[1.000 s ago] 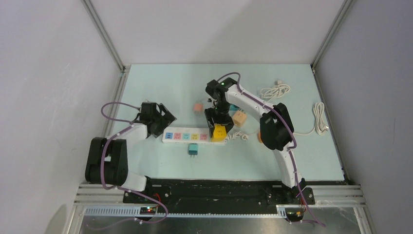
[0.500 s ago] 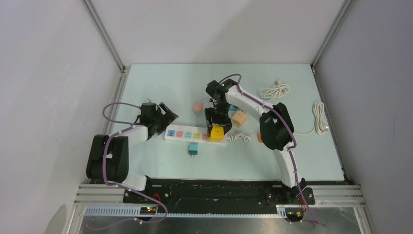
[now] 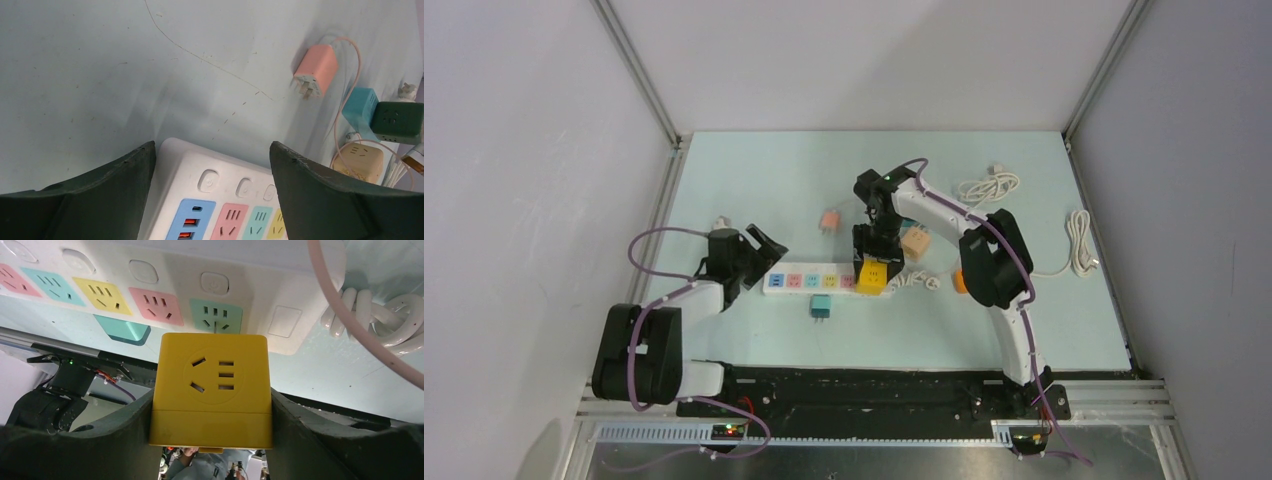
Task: Insert the plug
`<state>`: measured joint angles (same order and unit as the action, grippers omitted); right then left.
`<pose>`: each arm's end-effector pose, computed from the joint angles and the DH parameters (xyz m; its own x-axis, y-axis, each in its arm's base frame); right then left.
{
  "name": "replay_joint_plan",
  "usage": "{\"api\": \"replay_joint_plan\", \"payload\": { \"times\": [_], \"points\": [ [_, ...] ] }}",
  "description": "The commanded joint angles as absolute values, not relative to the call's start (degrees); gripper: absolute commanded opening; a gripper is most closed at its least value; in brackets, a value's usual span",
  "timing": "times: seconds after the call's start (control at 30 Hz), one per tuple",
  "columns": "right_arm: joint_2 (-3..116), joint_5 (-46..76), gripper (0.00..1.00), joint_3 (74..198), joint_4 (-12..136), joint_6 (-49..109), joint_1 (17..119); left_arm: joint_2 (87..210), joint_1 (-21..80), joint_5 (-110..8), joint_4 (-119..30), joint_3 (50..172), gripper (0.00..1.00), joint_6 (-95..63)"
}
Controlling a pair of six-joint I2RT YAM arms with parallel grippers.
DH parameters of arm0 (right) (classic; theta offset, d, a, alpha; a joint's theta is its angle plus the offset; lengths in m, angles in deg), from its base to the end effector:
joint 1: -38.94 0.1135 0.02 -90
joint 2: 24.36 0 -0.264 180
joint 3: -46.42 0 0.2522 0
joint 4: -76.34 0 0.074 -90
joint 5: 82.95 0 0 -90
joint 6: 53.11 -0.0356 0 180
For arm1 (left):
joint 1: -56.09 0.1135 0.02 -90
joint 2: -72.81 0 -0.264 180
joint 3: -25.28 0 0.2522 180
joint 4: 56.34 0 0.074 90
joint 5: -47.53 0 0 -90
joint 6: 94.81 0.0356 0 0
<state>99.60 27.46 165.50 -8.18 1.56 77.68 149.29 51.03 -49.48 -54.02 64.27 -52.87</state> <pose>0.3197 0.2724 0.2037 -0.9771 -0.0891 0.1931 -0.0298 0.9564 0.2906 0.2411 -0.0257 0.1467 -0.5608 -0.6915 -0.4553 -0.3535 0.6972 -0.6236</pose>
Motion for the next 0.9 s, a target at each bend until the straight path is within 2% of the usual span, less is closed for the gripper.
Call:
{"api": "replay_joint_plan", "payload": {
  "times": [0.0, 0.3, 0.87],
  "points": [
    [99.3, 22.0, 0.15, 165.2, -7.2, 1.5, 77.4, 149.0, 51.0, -52.3, -48.8, 61.9, 0.89, -53.0],
    [102.7, 16.9, 0.16, 169.6, -9.0, 4.8, 78.0, 148.8, 50.9, -53.4, -48.8, 62.3, 0.88, -51.7],
    [107.5, 16.3, 0.17, 174.2, -12.4, 8.3, 80.9, 150.1, 51.0, -53.5, -49.1, 62.4, 0.88, -50.9]
  ]
}}
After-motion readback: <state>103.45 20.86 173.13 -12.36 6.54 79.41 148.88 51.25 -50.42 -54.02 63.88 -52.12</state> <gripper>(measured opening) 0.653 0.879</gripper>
